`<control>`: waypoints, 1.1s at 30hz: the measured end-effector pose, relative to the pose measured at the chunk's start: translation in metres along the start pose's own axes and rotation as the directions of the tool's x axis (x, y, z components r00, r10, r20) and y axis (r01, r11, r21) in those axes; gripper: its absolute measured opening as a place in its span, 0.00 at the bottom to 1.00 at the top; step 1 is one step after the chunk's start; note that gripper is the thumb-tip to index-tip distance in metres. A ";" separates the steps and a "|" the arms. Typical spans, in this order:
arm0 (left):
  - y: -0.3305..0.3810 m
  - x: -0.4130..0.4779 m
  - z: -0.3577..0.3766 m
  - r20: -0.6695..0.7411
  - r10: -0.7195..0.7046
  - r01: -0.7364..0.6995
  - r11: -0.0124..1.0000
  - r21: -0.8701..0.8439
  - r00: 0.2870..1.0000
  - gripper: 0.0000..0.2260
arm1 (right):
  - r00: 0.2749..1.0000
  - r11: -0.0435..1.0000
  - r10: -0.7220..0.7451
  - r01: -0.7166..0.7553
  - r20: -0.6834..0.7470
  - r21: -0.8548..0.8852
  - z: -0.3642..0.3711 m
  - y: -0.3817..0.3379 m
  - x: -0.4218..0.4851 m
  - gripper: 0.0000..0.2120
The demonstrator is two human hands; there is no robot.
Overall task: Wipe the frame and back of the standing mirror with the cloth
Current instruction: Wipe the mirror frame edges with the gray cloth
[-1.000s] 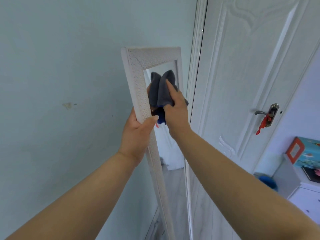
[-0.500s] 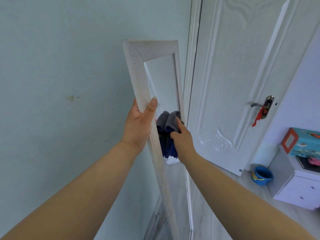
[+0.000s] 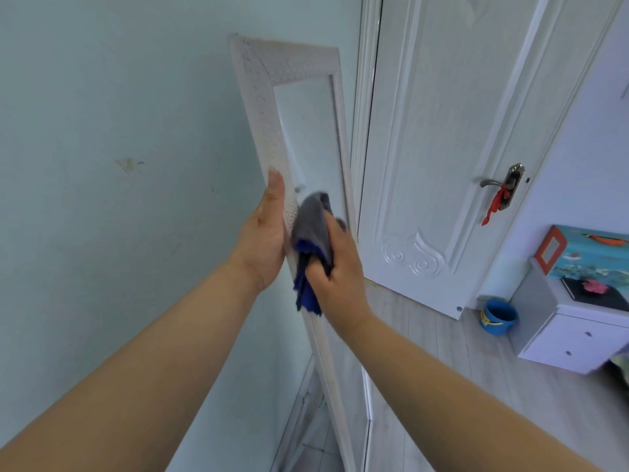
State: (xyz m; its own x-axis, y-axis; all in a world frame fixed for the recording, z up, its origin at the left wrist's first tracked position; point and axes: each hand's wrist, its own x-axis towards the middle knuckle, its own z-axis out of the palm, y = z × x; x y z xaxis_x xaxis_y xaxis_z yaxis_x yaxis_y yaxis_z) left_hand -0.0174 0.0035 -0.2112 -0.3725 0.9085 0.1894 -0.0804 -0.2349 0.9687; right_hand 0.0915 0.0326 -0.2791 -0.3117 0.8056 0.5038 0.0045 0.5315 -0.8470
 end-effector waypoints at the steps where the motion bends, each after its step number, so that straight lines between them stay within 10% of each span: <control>1: -0.005 -0.002 -0.001 0.000 -0.007 0.007 1.000 -0.004 1.000 0.42 | 0.998 0.998 0.057 -0.057 -0.008 -0.018 0.000 0.013 -0.014 0.33; 6: -0.017 -0.019 0.003 0.027 -0.052 0.053 0.998 -0.038 0.998 0.49 | 0.953 0.951 0.302 -0.303 -0.026 -0.057 -0.003 0.038 -0.050 0.29; 18: -0.028 -0.020 0.008 0.062 0.032 -0.029 0.998 -0.061 0.998 0.30 | 0.999 0.983 0.018 -0.010 -0.042 0.183 0.002 -0.030 0.021 0.28; 23: -0.027 -0.026 0.012 -0.056 -0.025 0.024 1.000 -0.009 0.998 0.43 | 0.966 0.951 0.256 -0.243 -0.043 0.190 0.006 0.041 -0.024 0.26; 28: -0.041 -0.019 0.017 -0.146 0.127 -0.106 0.984 0.141 0.981 0.28 | 0.789 0.772 0.614 -0.595 -0.022 0.224 0.001 0.075 -0.034 0.20; 33: -0.048 -0.014 0.018 -0.175 0.290 -0.246 0.940 0.237 0.941 0.23 | 0.983 0.981 0.164 -0.154 -0.082 0.116 0.005 0.008 0.029 0.27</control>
State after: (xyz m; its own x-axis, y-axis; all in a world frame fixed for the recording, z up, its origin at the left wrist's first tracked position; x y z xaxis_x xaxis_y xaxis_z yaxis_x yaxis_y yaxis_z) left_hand 0.0086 0.0083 -0.2575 -0.5357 0.7260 0.4313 0.2351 -0.3623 0.9019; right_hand 0.0783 0.0590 -0.2724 -0.2280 0.9005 0.3703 -0.0578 0.3671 -0.9284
